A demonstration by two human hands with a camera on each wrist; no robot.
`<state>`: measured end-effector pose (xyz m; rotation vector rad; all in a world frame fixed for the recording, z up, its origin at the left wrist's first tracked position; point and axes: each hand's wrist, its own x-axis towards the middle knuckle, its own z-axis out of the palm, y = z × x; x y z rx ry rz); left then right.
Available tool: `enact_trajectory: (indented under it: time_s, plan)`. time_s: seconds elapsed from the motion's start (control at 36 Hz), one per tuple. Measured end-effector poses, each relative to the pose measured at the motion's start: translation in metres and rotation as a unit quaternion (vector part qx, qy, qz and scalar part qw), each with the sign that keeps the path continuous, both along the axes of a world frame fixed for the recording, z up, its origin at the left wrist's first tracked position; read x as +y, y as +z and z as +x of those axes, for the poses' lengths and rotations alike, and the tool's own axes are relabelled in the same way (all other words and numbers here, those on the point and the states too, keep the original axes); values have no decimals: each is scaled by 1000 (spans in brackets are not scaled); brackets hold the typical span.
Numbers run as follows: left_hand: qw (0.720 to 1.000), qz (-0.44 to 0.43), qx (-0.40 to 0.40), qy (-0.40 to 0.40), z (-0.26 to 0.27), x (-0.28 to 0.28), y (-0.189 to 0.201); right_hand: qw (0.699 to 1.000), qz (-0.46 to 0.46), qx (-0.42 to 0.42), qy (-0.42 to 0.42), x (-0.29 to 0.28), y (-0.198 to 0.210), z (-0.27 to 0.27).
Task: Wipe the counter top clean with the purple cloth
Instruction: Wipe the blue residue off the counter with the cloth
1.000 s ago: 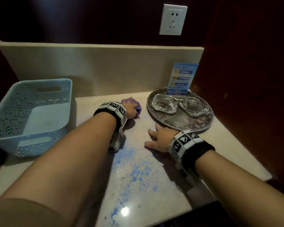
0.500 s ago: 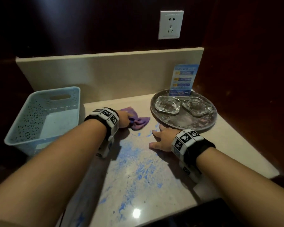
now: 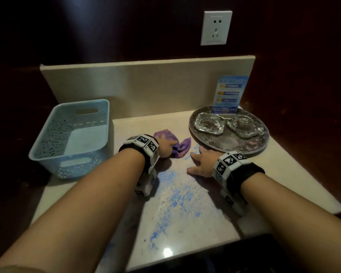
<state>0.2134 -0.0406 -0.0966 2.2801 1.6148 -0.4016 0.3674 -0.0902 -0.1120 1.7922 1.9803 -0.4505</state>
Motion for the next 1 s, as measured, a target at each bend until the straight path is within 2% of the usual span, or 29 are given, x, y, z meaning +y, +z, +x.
enact_trajectory:
  time_s: [0.06,0.11,0.14,0.22,0.33,0.44,0.56,0.75,1.0]
  plan:
    - [998,-56,-3,-16,-7,2,-4,1000,1,-4,-5,-2,2,0]
    - [993,-54,-100,30,-20,3,0,1000,-4,-2,-14,-9,6,-1]
    - [991,-26,-123,49,-27,7,-1,1000,-7,-2,-17,-11,7,-1]
    - [998,-5,-52,42,-39,5,5,1000,-11,-1,-18,-14,7,-3]
    - [998,6,-36,60,-43,4,4,1000,-12,-3,-13,-16,6,-2]
    - [999,37,9,39,-52,10,6,1000,-12,-3,-4,-17,8,-2]
    - [998,11,8,62,-61,23,0,1000,-23,-6,8,-16,7,-1]
    - [994,19,35,105,-50,-1,-5,999,-21,-5,30,-15,5,1]
    - [996,-7,28,82,-51,-26,-14,999,-9,-6,49,-14,2,2]
